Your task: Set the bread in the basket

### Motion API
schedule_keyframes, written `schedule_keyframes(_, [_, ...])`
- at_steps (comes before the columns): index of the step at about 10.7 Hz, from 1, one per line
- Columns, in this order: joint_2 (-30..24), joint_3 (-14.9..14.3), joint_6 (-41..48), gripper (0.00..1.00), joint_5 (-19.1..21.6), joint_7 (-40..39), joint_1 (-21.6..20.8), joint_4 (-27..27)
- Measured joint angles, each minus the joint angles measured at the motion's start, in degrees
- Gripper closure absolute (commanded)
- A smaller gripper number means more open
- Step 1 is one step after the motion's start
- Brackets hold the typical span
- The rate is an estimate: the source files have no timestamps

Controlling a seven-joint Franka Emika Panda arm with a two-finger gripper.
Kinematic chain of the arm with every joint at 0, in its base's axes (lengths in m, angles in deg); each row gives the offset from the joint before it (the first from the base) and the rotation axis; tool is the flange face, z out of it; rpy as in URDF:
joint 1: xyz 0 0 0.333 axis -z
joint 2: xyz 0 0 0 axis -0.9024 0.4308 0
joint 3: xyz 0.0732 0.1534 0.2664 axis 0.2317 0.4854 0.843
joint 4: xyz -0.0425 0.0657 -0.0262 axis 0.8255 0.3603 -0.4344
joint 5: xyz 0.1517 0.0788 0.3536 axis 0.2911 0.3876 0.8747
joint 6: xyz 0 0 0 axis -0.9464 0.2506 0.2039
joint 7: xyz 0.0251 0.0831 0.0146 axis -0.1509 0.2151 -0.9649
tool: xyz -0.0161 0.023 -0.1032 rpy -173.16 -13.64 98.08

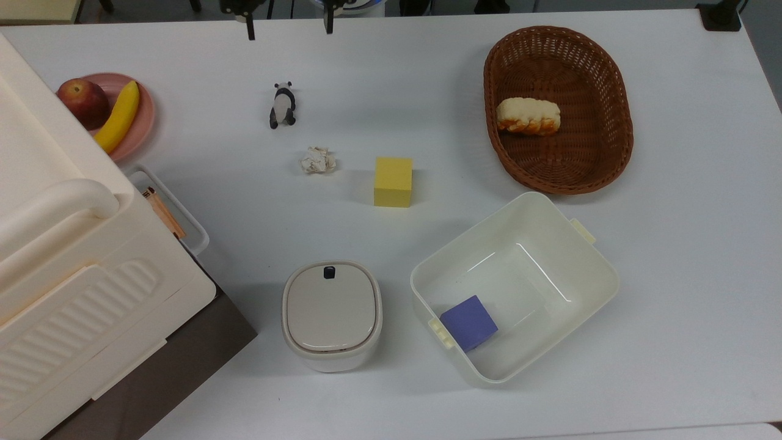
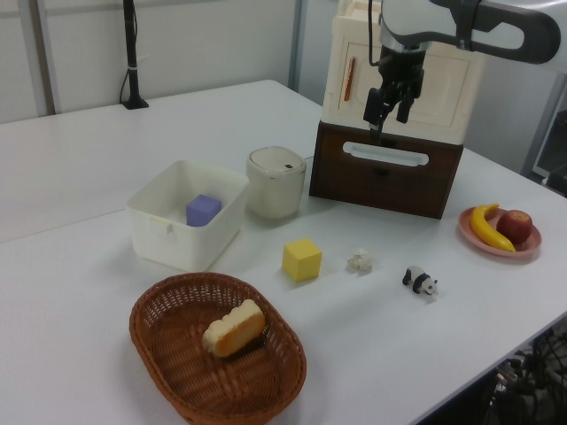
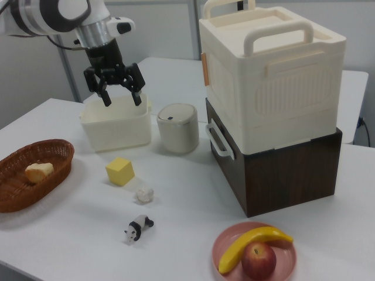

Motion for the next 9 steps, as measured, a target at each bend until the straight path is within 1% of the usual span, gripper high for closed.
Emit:
schedule_keyframes(1, [0.3,0.0,0.0,0.0,1.1,5.3,0.7,0.0])
schedule_keyframes(2, [0.5,0.0,0.0,0.0,2.9,9.0,1.4,0.0])
schedule_keyframes(3, [0.6,0.0,-0.1,0.0,4.8,10.7,2.0,0.0])
schedule_keyframes(5, [0.6,0.1,-0.1,0.0,6.3,12.0,2.3,0.0])
schedule_keyframes(7, [0.6,0.4,-0.1,0.0,6.5,12.2,2.3,0.0])
schedule_keyframes(9, [0.6,1.5,-0.1,0.0,6.5,12.5,2.3,0.0])
